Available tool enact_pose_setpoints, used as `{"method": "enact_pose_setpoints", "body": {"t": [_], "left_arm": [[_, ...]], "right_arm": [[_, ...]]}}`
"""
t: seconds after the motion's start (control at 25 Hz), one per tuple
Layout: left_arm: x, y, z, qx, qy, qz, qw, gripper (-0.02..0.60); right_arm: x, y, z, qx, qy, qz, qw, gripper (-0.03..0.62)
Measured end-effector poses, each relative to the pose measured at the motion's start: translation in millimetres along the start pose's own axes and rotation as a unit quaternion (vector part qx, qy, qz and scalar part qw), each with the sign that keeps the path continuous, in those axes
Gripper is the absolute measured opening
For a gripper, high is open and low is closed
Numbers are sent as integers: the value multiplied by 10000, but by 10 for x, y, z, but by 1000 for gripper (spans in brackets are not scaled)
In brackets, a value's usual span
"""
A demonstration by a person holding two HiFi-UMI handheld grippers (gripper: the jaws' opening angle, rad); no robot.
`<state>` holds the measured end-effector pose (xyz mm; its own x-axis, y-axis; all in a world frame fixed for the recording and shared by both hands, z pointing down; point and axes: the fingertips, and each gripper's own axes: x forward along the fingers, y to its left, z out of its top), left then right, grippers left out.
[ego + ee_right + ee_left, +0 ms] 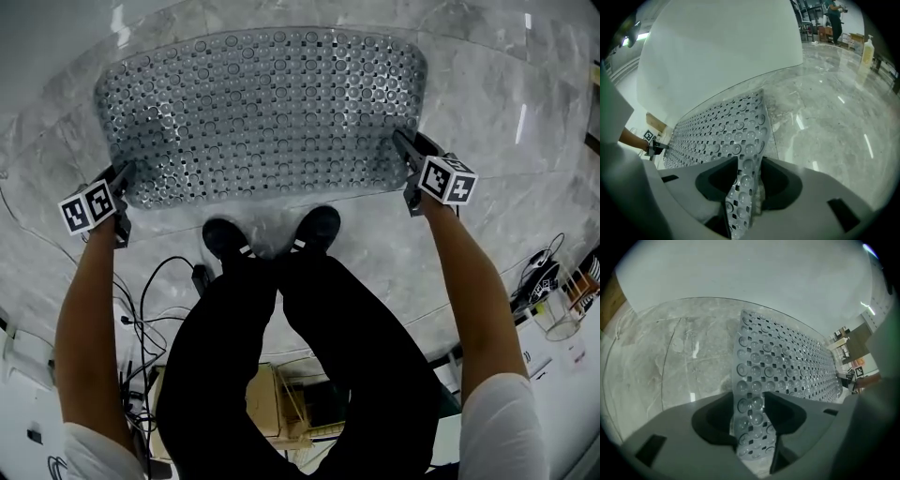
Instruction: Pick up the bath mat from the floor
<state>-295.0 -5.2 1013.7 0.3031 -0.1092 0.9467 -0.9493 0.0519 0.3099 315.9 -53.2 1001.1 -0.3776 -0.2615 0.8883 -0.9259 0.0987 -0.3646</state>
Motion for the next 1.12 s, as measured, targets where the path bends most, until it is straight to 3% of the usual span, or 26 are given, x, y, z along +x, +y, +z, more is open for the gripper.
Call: {"method": "enact_pose_setpoints", "body": {"t": [0.12, 0.28, 0.44, 0.68, 0.84, 1.0, 1.12], "left_arm": [[-79, -26, 46, 22, -44, -54, 10000, 136], [-301, -134, 72, 297, -66, -117, 9995, 30], [-608, -378, 123, 550, -223, -264, 9979, 25], [-1455, -1037, 542, 596, -1066, -645, 9904, 19], [-2238, -1629, 844, 685, -1461, -1172, 9799, 18], [-3265, -2089, 1071, 1057, -1804, -1281, 9695, 18], [-4163, -2392, 1294, 1430, -2232, -1344, 9548, 18]], "right_arm": [[-42, -22, 29, 231, 17, -53, 9997, 60], [-149, 108, 68, 178, 117, -35, 9998, 44], [-408, 368, 171, -66, 73, -98, 9999, 41], [-993, 1029, 542, -166, -161, 205, 9995, 40], [-1630, 1605, 915, -225, -413, 497, 9977, 39], [-2594, 2190, 1310, -416, -748, 692, 9939, 38], [-3443, 2563, 1778, -685, -1177, 767, 9877, 40]]}}
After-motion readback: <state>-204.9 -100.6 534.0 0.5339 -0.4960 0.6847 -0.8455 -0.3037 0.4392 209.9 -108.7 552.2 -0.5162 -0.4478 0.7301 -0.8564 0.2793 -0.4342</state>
